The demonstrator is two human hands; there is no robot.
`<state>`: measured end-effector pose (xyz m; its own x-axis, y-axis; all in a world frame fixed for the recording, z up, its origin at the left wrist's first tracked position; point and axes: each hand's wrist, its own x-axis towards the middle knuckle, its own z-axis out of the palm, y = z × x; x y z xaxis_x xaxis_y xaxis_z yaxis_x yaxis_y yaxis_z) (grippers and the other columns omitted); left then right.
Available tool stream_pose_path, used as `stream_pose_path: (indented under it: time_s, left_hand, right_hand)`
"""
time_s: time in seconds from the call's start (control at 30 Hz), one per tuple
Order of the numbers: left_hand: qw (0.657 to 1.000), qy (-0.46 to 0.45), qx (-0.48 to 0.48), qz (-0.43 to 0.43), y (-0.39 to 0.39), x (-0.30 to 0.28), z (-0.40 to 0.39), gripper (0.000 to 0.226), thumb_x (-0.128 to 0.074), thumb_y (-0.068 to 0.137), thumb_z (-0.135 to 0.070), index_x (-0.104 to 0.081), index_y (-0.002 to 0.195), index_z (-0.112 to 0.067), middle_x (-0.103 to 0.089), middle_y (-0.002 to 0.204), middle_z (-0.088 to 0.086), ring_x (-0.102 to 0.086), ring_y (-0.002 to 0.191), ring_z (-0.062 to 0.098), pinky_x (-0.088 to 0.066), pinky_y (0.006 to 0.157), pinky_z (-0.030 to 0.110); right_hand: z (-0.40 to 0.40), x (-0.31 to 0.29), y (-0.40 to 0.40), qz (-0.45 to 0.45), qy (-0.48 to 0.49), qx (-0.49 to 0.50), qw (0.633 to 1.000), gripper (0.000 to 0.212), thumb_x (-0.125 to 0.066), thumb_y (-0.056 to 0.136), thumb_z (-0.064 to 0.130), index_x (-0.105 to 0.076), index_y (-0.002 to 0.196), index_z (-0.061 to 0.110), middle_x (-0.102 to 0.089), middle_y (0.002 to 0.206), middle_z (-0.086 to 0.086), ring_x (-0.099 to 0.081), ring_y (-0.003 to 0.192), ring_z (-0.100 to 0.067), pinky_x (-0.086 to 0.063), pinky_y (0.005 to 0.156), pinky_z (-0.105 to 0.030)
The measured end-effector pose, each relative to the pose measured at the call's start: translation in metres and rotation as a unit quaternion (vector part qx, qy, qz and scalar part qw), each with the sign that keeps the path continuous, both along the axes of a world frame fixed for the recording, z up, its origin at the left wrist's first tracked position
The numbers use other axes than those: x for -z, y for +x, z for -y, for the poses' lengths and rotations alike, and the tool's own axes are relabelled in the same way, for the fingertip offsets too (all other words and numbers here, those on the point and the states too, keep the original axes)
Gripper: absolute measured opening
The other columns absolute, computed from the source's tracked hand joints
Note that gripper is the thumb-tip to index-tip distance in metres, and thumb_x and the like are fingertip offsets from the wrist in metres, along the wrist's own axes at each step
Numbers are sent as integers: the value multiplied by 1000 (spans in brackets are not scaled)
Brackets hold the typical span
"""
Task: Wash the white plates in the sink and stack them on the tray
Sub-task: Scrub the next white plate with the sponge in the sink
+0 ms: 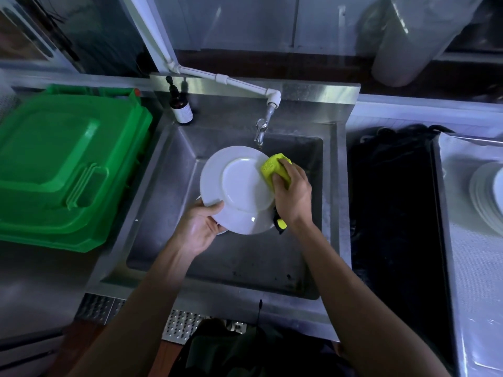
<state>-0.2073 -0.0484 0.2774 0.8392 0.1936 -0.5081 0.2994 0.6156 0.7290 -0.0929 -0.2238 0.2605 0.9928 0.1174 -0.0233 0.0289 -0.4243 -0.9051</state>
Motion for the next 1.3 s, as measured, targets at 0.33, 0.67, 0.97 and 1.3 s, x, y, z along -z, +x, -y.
stream_pose_path:
  time_s: [0.33, 0.67, 0.97, 1.3]
  left_hand:
    - [993, 57, 96, -30, -5, 3, 3, 46, -66, 75, -3, -66, 121, -1, -71, 118, 18, -69, 105, 35, -61, 75, 46]
    - [991, 79, 108, -25, -5, -3, 24, 37, -66, 79, 5, -81, 94, -25, -73, 110, 14, -70, 98, 32, -58, 77, 44]
    - [997, 75, 18, 1, -9, 3, 29, 29, -63, 77, 6, -77, 99, -7, -75, 94, 14, -72, 84, 30, -59, 63, 38]
    - [999, 40, -27, 5, -10, 6, 26, 37, -57, 82, 6, -68, 117, 0, -73, 103, 18, -71, 88, 33, -59, 72, 45]
  right_hand:
    - [-3, -14, 18, 10, 2, -12, 1000, 40, -58, 92, 22, -60, 131, 31, -56, 136, 6, -51, 119, -10, -32, 91, -18]
    - [-24, -28, -5, 96, -26, -125, 987, 47, -61, 91, 11, -58, 137, 16, -52, 143, -8, -52, 124, -33, -41, 105, -42]
    - [-32, -25, -40, 127, -4, -192, 973, 60, -60, 89, 3, -48, 145, 16, -39, 153, -10, -42, 134, -32, -33, 115, -38]
    - [-26, -19, -51, 117, -19, -187, 975, 56, -63, 92, 13, -49, 145, 20, -42, 152, -7, -45, 132, -23, -29, 104, -14]
